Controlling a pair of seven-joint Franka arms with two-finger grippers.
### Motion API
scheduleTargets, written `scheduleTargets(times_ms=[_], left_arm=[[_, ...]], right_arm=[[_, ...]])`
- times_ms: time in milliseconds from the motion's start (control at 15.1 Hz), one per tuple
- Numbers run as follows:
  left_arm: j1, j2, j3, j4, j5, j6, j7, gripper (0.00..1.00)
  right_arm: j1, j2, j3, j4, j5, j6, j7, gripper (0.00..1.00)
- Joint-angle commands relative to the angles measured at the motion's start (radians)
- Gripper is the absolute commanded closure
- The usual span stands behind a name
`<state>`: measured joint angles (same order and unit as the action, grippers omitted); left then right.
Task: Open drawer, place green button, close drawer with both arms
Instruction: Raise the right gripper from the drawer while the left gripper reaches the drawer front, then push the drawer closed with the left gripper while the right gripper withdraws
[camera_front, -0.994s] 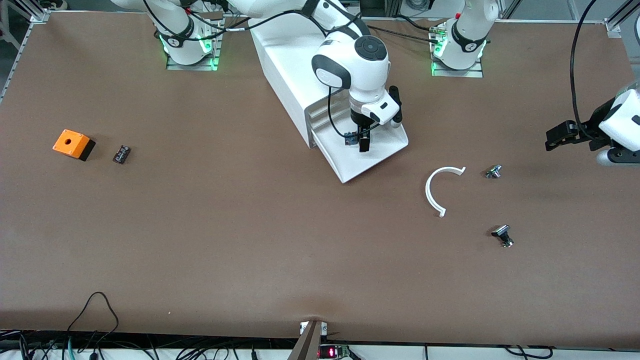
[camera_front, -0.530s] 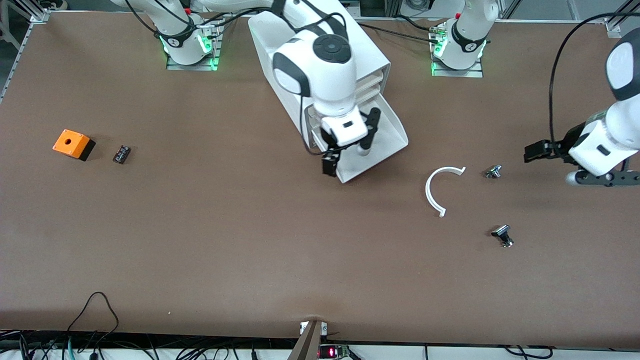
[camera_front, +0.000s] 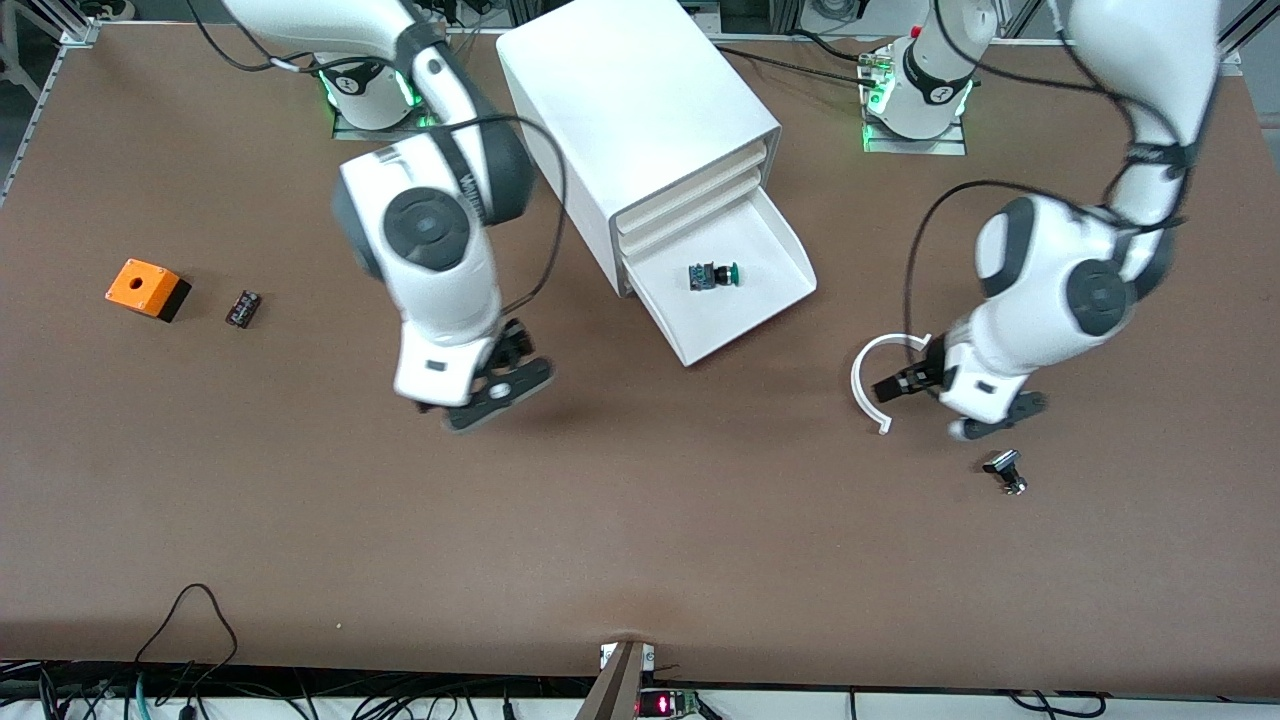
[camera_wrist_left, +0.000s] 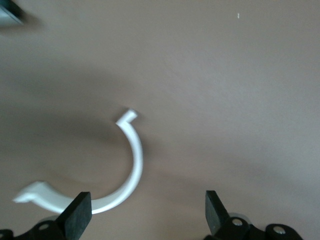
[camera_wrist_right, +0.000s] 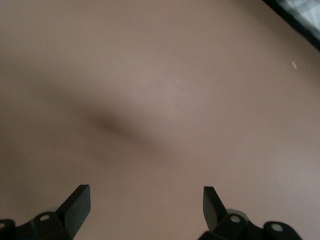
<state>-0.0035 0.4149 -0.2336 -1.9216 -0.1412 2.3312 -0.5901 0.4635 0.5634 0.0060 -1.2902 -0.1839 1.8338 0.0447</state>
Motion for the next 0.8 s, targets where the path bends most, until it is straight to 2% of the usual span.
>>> scheduleTargets(times_ms=[0,133,265,398,530,729], left_arm=[[-0.059,0.045,0.003,-0.039,-0.057,0.100,-0.068,0.00],[-0.093,0.064,0.003,-0.057,-0.058,0.119,-0.073,0.00],[-0.110,0.061,-0.015,-0.097,-0.099,0.120,-0.069,0.00],[-0.127,0.056,-0.053,-0.144,-0.145,0.116,-0.062,0.00],[-0.153,0.045,-0.098,-0.187,-0.149,0.111,-0.060,0.00],[-0.156,-0.017,-0.150,-0.240,-0.149,0.093,-0.057,0.00]], right_arm=[[-0.063,-0.109,0.019,-0.104,0.006,-0.037,0.232,0.00],[-0.126,-0.202,0.025,-0.158,0.009,-0.047,0.271,0.00],[-0.187,-0.261,0.025,-0.167,0.020,-0.051,0.279,0.00],[-0.290,-0.308,0.025,-0.170,0.087,-0.035,0.265,0.00],[-0.374,-0.329,0.025,-0.179,0.216,-0.013,0.248,0.00],[-0.442,-0.376,0.012,-0.254,0.233,-0.021,0.244,0.00]])
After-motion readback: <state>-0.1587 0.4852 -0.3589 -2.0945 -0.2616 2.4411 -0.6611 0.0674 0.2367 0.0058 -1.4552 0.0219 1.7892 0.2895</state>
